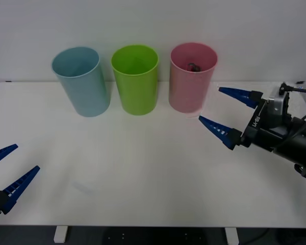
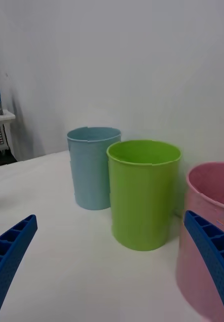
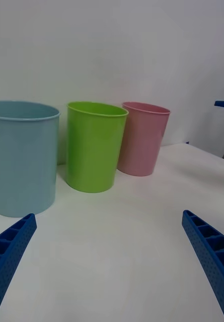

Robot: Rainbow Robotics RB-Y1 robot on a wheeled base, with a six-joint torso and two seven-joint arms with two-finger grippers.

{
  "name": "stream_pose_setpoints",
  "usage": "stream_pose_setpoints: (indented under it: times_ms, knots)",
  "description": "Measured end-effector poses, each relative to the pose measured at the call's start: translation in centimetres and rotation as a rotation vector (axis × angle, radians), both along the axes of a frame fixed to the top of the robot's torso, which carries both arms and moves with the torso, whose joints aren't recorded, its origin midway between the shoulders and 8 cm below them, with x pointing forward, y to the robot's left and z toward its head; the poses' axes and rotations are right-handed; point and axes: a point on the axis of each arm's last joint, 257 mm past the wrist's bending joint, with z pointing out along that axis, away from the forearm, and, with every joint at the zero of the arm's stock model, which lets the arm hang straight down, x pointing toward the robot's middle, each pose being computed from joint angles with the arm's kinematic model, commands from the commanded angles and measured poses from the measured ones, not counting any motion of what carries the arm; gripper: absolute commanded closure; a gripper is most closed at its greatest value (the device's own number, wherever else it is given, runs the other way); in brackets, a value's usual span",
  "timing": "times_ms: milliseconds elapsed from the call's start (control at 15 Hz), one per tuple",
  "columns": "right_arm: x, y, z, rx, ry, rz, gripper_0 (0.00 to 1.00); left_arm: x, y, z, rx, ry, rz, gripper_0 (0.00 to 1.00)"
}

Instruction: Grasp the object on the table and drop it into the matching bin: aluminum can to the light blue bin, PET bottle to the pink bin.

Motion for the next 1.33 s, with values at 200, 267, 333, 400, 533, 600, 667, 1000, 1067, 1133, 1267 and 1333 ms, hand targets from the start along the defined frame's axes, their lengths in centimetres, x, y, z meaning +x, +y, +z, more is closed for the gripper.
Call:
stream_pose_setpoints:
  times_ms: [200,267,333,400,533,600,667,1000,1067,1133,1267,1333]
  knots:
    - [-2.0,-1.2,-1.6,-0.034,0.011,0.029,0.0,0.0,0.0,0.0,0.0,0.0,0.0,0.0]
    - [-2.5,-1.8,-2.3,-0.053,0.015,0.032,0.0,0.0,0.0,0.0,0.0,0.0,0.0,0.0]
    - [-3.1,-2.4,-3.0,-0.076,0.019,0.036,0.0,0.0,0.0,0.0,0.0,0.0,0.0,0.0]
    - [-3.7,-2.9,-3.6,-0.094,0.023,0.04,0.0,0.0,0.0,0.0,0.0,0.0,0.0,0.0]
    - [-4.9,-4.0,-5.0,-0.129,0.037,0.044,0.0,0.0,0.0,0.0,0.0,0.0,0.0,0.0]
    - [-5.5,-4.6,-5.8,-0.149,0.045,0.041,0.0,0.0,0.0,0.0,0.0,0.0,0.0,0.0]
    - [-6.0,-5.2,-6.4,-0.161,0.054,0.037,0.0,0.0,0.0,0.0,0.0,0.0,0.0,0.0]
    - [-8.3,-7.1,-8.5,-0.193,0.093,0.032,0.0,0.0,0.0,0.0,0.0,0.0,0.0,0.0]
    - [-8.5,-7.3,-8.6,-0.194,0.097,0.032,0.0,0.0,0.0,0.0,0.0,0.0,0.0,0.0]
    - [-8.7,-7.5,-8.7,-0.194,0.099,0.033,0.0,0.0,0.0,0.0,0.0,0.0,0.0,0.0]
    - [-8.8,-7.5,-8.7,-0.19,0.099,0.034,0.0,0.0,0.0,0.0,0.0,0.0,0.0,0.0]
    - [-8.8,-7.4,-8.7,-0.186,0.102,0.034,0.0,0.0,0.0,0.0,0.0,0.0,0.0,0.0]
